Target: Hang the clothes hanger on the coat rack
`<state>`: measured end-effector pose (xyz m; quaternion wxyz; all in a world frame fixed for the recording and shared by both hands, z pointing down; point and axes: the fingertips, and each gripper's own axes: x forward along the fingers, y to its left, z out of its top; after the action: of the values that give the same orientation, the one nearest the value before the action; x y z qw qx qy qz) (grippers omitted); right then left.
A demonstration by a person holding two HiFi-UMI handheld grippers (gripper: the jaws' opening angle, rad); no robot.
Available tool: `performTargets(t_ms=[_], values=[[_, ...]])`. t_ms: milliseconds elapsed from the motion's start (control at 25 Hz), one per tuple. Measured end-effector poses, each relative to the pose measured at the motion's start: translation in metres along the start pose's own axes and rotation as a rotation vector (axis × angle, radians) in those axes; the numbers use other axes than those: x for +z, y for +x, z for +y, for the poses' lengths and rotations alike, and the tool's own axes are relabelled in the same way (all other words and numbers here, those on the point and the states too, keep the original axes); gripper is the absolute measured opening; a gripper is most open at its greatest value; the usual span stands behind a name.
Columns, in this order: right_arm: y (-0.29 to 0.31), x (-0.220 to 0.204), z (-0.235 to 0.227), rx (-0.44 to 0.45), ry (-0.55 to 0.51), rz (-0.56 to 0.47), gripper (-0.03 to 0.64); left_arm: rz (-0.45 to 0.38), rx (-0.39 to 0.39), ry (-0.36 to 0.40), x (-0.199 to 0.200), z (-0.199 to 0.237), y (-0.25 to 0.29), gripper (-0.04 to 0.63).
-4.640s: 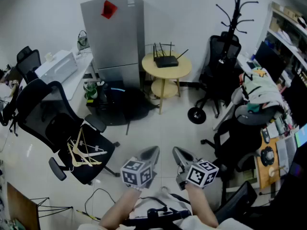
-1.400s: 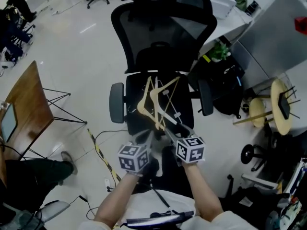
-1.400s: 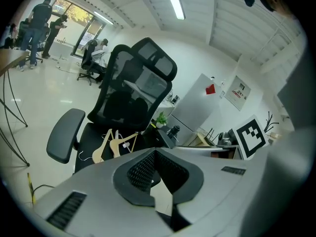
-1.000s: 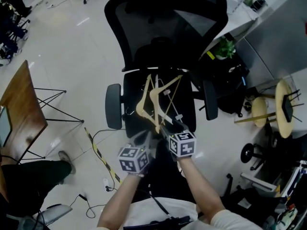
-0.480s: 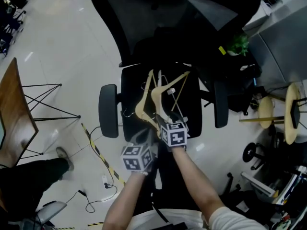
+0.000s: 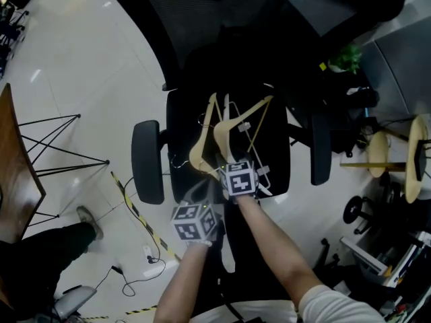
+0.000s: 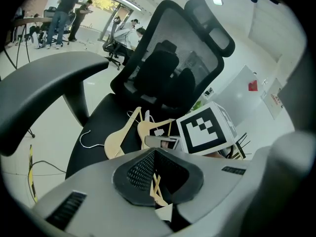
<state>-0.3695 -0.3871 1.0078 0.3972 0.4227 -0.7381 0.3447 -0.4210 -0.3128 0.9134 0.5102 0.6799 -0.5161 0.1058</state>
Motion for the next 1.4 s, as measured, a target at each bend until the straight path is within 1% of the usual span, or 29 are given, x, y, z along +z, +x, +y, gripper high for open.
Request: performTargets(t_ms=[120, 280, 600, 760, 880, 1120, 1280, 1400], values=[[0.016, 0.001, 0.0, -0.008, -0.017, 0.006, 0.235, 0.005, 0.006, -0.017, -0.006, 0.005, 0.005, -0.008], [0.028, 0.015, 0.002, -0.018, -0.053, -0.023, 0.234, 0.015, 0.019, -0.04, -0.013, 0.011, 0.01, -0.008], [0.044, 0.007, -0.002, -0.063, -0.05, 0.006, 0.219, 0.015, 0.029, -0.068, -0.021, 0.023, 0.01, -0.008], [0.048, -0.007, -0.012, -0.133, -0.09, 0.051, 0.187, 0.015, 0.027, -0.07, -0.023, 0.023, 0.011, -0.008], [0.047, -0.005, -0.014, -0.166, -0.137, 0.058, 0.164, 0.017, 0.027, -0.069, -0.024, 0.023, 0.009, -0.008], [0.033, 0.003, -0.013, -0.157, -0.098, 0.042, 0.14, 0.016, 0.028, -0.073, -0.025, 0.017, 0.001, -0.008], [0.011, 0.006, -0.005, -0.113, -0.044, 0.0, 0.138, 0.005, 0.024, -0.061, -0.018, 0.012, -0.008, -0.008], [-0.013, 0.014, 0.004, -0.061, 0.022, -0.044, 0.137, -0.008, 0.025, -0.048, -0.009, 0.008, -0.019, -0.008]])
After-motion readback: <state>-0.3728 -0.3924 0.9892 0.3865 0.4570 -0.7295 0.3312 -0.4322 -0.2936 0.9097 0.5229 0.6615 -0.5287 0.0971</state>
